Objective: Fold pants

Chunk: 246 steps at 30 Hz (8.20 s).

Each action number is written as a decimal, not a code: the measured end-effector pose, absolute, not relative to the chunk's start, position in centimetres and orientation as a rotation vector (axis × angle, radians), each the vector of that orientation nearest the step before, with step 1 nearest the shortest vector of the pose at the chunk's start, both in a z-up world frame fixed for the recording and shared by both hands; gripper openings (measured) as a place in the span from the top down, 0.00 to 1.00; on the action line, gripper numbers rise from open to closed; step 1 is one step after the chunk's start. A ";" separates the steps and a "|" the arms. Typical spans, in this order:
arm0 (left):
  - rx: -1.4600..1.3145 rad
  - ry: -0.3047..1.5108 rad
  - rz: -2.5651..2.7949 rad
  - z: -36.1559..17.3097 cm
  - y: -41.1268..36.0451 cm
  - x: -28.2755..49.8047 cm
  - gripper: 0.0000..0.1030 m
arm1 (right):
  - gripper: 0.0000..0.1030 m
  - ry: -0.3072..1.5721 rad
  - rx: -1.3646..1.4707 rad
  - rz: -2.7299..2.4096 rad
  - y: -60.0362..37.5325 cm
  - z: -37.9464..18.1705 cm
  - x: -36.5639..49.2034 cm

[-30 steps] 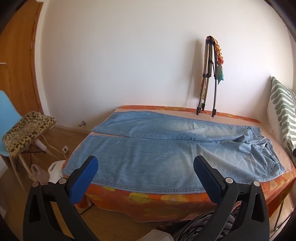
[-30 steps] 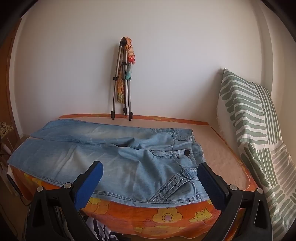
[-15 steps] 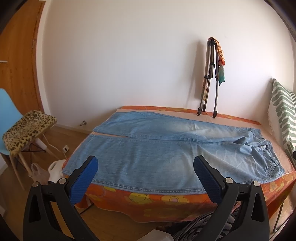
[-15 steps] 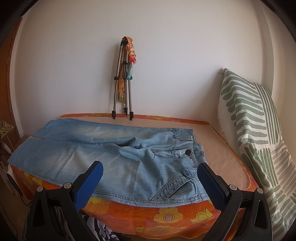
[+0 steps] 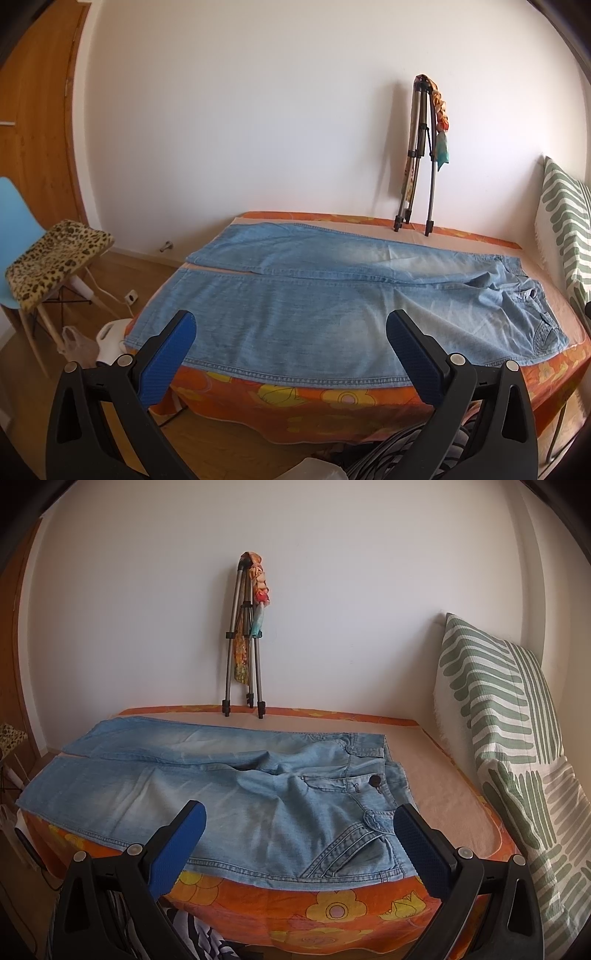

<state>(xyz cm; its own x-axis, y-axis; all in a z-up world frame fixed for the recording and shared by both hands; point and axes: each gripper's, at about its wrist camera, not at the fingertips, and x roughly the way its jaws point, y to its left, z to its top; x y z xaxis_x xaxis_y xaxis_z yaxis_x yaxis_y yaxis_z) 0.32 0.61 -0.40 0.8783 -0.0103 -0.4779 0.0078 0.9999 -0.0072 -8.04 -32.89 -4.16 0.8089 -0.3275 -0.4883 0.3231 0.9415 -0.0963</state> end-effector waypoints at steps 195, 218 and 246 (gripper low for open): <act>-0.098 1.177 0.050 -15.0 3.8 48.6 0.57 | 0.95 0.910 -0.438 0.802 -10.9 -15.4 38.4; -0.307 0.913 -0.028 -9.3 9.6 43.0 0.97 | 0.33 1.089 -0.560 0.566 -26.9 -14.4 40.3; -0.539 0.710 -0.069 -4.6 18.8 25.4 0.97 | 0.96 0.920 -0.692 0.483 -19.9 -1.6 21.6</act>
